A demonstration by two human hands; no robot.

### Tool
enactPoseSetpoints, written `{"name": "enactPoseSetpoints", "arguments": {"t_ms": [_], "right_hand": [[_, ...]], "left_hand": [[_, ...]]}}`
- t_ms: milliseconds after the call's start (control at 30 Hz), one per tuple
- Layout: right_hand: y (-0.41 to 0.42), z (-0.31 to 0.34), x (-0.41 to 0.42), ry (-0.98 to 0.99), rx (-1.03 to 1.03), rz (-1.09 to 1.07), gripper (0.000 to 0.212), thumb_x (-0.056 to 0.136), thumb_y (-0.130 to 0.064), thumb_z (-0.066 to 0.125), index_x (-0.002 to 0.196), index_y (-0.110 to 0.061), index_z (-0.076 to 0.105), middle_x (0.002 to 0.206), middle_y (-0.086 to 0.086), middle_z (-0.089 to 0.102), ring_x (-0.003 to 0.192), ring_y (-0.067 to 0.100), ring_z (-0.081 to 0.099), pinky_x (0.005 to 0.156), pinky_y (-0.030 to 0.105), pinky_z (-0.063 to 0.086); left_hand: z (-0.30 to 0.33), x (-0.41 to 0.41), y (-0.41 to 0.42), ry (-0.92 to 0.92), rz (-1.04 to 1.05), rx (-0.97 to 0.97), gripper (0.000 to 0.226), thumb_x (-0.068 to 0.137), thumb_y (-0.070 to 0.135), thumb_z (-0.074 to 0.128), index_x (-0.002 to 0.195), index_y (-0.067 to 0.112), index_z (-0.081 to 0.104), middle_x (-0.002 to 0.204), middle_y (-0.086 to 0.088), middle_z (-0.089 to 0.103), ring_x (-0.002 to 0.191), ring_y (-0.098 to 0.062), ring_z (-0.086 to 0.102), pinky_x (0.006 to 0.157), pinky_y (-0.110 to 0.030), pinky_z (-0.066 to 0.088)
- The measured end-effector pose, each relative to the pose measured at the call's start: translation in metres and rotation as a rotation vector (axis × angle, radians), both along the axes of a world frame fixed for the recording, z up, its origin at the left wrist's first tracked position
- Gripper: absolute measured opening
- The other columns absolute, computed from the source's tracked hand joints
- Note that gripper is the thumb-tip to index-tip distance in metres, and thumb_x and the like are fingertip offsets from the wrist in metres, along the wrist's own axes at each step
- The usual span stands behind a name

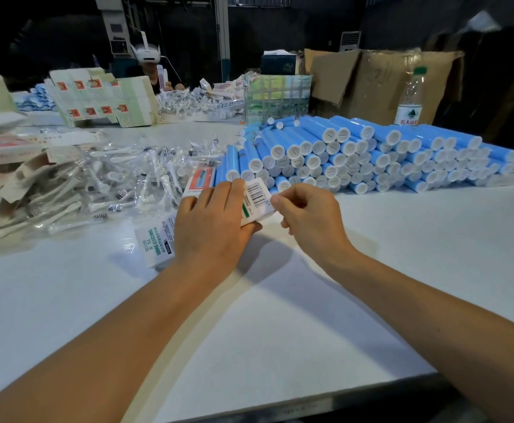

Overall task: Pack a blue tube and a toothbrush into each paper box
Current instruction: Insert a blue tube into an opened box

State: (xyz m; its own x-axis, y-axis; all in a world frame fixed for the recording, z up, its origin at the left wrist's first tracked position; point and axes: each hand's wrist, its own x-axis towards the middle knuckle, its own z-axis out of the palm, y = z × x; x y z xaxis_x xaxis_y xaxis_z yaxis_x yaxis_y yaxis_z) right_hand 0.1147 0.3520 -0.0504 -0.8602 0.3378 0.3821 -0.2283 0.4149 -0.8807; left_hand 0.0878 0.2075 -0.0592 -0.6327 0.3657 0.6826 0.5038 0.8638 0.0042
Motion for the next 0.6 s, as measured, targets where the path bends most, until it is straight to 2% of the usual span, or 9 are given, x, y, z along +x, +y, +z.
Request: {"name": "enactPoseSetpoints", "arguments": {"t_ms": [167,267,367,467,600], "right_hand": [[-0.005,-0.002,0.000,0.005,0.077,-0.038,0.014,0.087,-0.017,0.065,0.075,-0.010,0.065,0.073,-0.004,0.065,0.059,0.005,0.054,0.055,0.016,0.045],[-0.009,-0.004,0.001,0.031,0.129,-0.055,0.016,0.089,-0.013,0.063,0.074,-0.010,0.063,0.074,-0.002,0.062,0.062,0.005,0.051,0.055,0.014,0.042],[-0.013,-0.005,0.003,0.081,0.186,-0.076,0.015,0.090,-0.011,0.060,0.076,-0.008,0.061,0.079,0.001,0.059,0.068,0.007,0.050,0.063,0.019,0.042],[-0.015,-0.008,0.005,0.102,0.238,-0.069,0.017,0.092,-0.009,0.057,0.075,-0.013,0.057,0.081,0.001,0.055,0.070,0.005,0.048,0.064,0.016,0.040],[-0.016,-0.010,0.005,0.114,0.204,-0.051,0.018,0.091,-0.007,0.057,0.075,-0.014,0.057,0.083,0.002,0.056,0.071,0.006,0.049,0.063,0.015,0.040]], "left_hand": [[0.000,0.000,0.000,-0.006,0.021,-0.013,0.069,0.069,0.036,0.082,0.120,-0.003,0.058,0.108,-0.019,0.065,0.094,-0.037,0.063,0.074,-0.044,0.046],[0.000,0.001,0.002,0.010,0.044,-0.032,0.069,0.074,0.041,0.076,0.125,-0.001,0.055,0.112,-0.017,0.063,0.098,-0.036,0.060,0.076,-0.043,0.043],[0.002,0.001,0.003,0.001,0.057,-0.033,0.069,0.079,0.044,0.070,0.129,0.001,0.051,0.118,-0.015,0.060,0.104,-0.035,0.057,0.078,-0.043,0.039],[0.004,0.002,0.003,-0.035,0.068,-0.027,0.070,0.080,0.045,0.069,0.131,0.002,0.049,0.122,-0.015,0.058,0.109,-0.035,0.055,0.081,-0.043,0.038],[0.003,0.002,0.001,-0.011,0.034,-0.020,0.069,0.072,0.040,0.078,0.122,-0.003,0.056,0.110,-0.019,0.063,0.097,-0.037,0.061,0.074,-0.043,0.044]]}}
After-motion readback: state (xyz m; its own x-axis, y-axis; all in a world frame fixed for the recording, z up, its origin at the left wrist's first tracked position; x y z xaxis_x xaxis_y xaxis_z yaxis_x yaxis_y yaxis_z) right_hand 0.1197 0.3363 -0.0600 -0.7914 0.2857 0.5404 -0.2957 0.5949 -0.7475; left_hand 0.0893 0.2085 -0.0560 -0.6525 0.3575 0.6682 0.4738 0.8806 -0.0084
